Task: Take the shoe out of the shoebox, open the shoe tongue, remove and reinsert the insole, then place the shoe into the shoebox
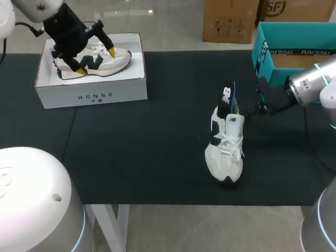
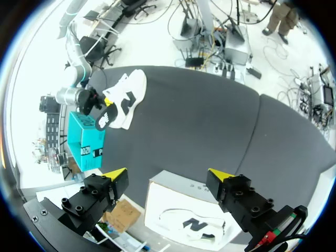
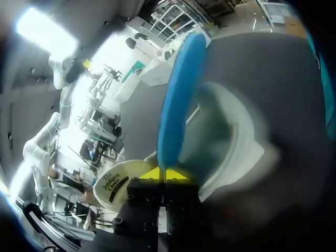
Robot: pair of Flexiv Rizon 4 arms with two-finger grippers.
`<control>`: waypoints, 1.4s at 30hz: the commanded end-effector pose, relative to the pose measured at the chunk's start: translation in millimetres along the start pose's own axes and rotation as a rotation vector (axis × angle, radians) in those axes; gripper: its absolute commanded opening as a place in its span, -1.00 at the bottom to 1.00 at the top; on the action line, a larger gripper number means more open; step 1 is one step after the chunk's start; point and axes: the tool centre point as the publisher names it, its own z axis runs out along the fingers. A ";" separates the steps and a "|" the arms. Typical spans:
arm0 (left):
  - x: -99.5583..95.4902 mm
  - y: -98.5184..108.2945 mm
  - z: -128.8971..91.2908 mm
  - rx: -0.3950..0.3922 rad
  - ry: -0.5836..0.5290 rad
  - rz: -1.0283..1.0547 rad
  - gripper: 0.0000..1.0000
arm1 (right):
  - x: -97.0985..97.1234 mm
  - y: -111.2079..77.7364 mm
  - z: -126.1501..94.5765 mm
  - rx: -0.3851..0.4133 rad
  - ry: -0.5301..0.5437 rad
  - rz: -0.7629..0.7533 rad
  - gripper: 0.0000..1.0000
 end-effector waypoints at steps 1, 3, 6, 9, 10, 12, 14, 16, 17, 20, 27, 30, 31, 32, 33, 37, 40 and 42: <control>-0.7 0.6 0.0 0.000 0.004 0.001 1.00 | 0.1 2.4 -0.2 -0.009 -0.018 0.004 -0.60; -0.7 0.6 0.0 0.000 0.004 0.001 1.00 | 0.3 6.6 -2.0 -0.017 -0.021 -0.001 0.47; -0.7 0.6 0.0 0.000 0.004 0.001 1.00 | -0.2 12.6 -5.0 -0.034 -0.026 -0.012 0.44; -0.7 0.6 0.0 0.000 0.004 0.001 1.00 | -1.5 18.8 -8.3 -0.048 -0.033 -0.018 0.40; -0.7 0.6 0.0 0.000 0.004 0.001 1.00 | -2.0 20.6 -9.1 -0.052 -0.034 -0.020 0.37; -0.7 0.6 0.0 0.000 0.004 0.001 1.00 | -2.6 24.8 -10.1 -0.056 -0.038 -0.025 0.30; -0.7 0.6 0.0 0.000 0.004 0.001 1.00 | -3.2 30.6 -10.6 -0.058 -0.042 -0.032 0.26; -0.7 0.6 0.0 0.000 0.004 0.001 1.00 | -3.7 33.6 -10.1 -0.057 -0.047 -0.039 0.23; -0.7 0.6 0.0 0.000 0.004 0.001 1.00 | -4.1 35.9 -9.7 -0.054 -0.051 -0.043 0.14; -0.7 0.6 0.0 0.000 0.004 0.001 1.00 | -5.1 39.2 -8.8 -0.051 -0.055 -0.048 -0.02; -0.7 0.6 0.0 0.000 0.004 0.001 1.00 | -7.2 44.1 -5.9 -0.040 -0.067 -0.054 -0.30; -0.7 0.6 0.0 0.000 0.004 0.001 1.00 | -9.6 42.5 -5.7 -0.037 -0.072 -0.048 -0.79; -0.7 0.6 0.0 0.000 0.004 0.001 1.00 | -10.0 41.7 -5.8 -0.036 -0.072 -0.047 -0.99; -0.7 0.6 0.0 0.000 0.004 0.001 1.00 | -10.3 41.1 -6.0 -0.036 -0.073 -0.046 -1.00; -0.7 0.6 0.0 0.000 0.004 0.001 1.00 | -10.6 40.3 -6.2 -0.036 -0.074 -0.045 -1.00; -0.7 0.6 0.0 0.000 0.004 0.001 1.00 | -11.1 36.6 -8.1 -0.036 -0.077 -0.039 -1.00; -0.7 0.6 0.0 0.000 0.004 0.001 1.00 | -10.3 31.7 -9.7 -0.034 -0.077 -0.035 -1.00; -0.7 0.6 0.0 0.000 0.004 0.001 1.00 | -10.4 26.2 -10.6 -0.029 -0.077 -0.026 -1.00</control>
